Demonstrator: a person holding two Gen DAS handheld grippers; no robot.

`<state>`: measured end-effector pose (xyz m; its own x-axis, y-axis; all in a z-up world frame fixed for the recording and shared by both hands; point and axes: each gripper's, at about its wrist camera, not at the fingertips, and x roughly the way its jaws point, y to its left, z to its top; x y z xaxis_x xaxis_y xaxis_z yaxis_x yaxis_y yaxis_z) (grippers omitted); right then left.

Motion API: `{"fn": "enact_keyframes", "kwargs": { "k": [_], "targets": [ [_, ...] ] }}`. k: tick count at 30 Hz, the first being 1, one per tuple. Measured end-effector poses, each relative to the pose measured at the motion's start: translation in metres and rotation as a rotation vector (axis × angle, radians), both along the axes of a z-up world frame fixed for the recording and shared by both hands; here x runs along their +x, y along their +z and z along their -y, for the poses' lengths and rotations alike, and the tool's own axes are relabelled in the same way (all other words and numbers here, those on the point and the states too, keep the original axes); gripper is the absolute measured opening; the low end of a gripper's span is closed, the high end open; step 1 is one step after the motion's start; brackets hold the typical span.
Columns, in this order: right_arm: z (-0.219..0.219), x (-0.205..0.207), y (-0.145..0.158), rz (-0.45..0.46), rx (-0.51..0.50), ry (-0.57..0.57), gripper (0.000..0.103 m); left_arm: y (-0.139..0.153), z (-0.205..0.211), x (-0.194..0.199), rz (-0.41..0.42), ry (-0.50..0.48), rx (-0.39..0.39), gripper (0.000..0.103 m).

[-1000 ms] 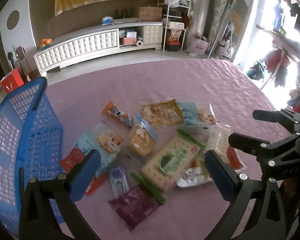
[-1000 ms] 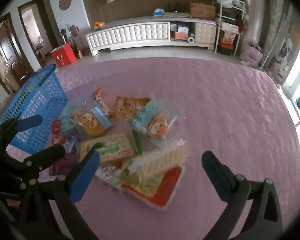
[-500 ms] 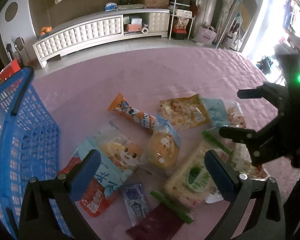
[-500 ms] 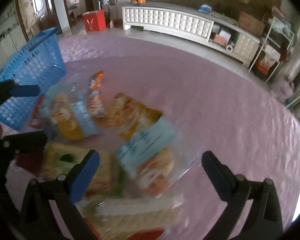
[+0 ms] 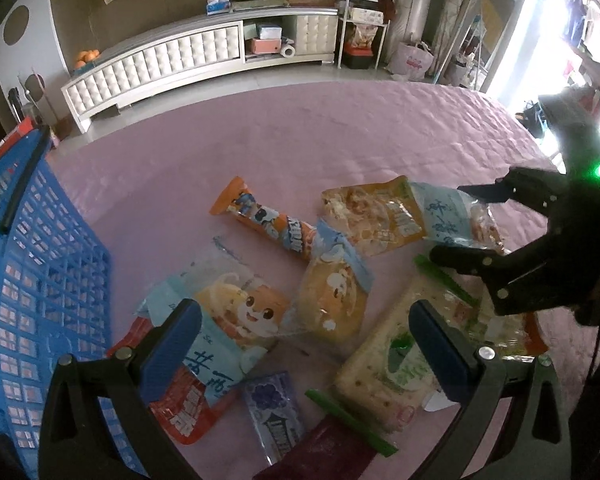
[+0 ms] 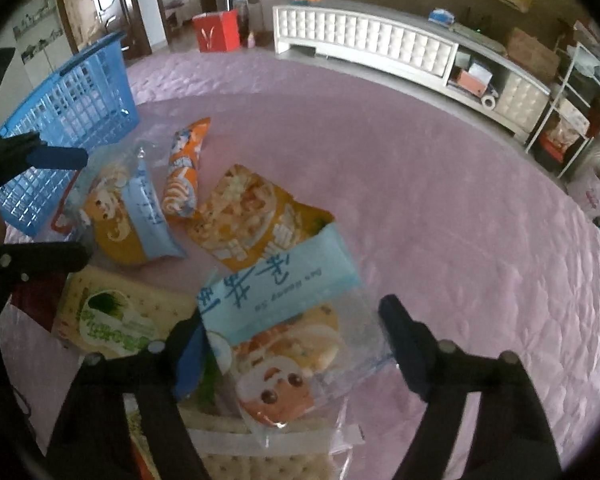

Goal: Organize snacks
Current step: 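Grasp the orange cartoon-face bag with the left tool while the right tool holds its bag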

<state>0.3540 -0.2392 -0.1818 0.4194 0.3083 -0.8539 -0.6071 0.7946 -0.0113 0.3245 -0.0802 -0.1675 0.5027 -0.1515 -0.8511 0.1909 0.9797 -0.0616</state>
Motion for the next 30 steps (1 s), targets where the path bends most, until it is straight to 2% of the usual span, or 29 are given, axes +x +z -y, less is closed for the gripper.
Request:
{"fn": "enact_keyframes", "kwargs": {
  "k": [3, 7, 9, 12, 15, 18, 22, 24, 26, 28, 30],
  "targets": [
    [0.004, -0.013, 0.004, 0.034, 0.038, -0.053, 0.079, 0.005, -0.001, -0.002, 0.001, -0.007, -0.019, 0.103],
    [0.016, -0.029, 0.027, 0.083, 0.143, -0.175, 0.079, 0.010, 0.007, -0.001, 0.002, -0.021, 0.022, 0.103],
    [0.015, -0.039, 0.038, 0.119, 0.127, -0.217, 0.079, 0.012, 0.013, -0.001, 0.008, -0.031, 0.050, 0.103],
    [0.017, -0.043, 0.044, 0.118, 0.134, -0.257, 0.079, 0.015, 0.024, -0.002, 0.024, -0.067, 0.096, 0.103],
    [0.024, -0.041, 0.040, 0.093, 0.155, -0.296, 0.079, 0.015, 0.036, -0.002, 0.038, -0.116, 0.171, 0.103],
    [0.029, -0.041, 0.033, 0.082, 0.136, -0.316, 0.079, 0.010, 0.044, -0.001, 0.035, -0.142, 0.228, 0.103],
    [0.032, -0.044, 0.030, 0.078, 0.119, -0.334, 0.079, 0.002, 0.048, 0.007, -0.014, -0.156, 0.201, 0.100],
    [0.034, -0.043, 0.032, 0.076, 0.122, -0.334, 0.079, -0.003, 0.049, 0.011, -0.031, -0.146, 0.227, 0.099],
    [0.033, -0.044, 0.033, 0.079, 0.128, -0.321, 0.079, -0.007, 0.052, 0.013, -0.035, -0.149, 0.251, 0.093],
    [0.033, -0.044, 0.032, 0.074, 0.130, -0.310, 0.079, -0.010, 0.053, 0.015, -0.043, -0.148, 0.271, 0.077],
    [0.030, -0.042, 0.026, 0.054, 0.118, -0.306, 0.079, -0.015, 0.054, 0.019, -0.065, -0.137, 0.287, 0.067]
  ]
}}
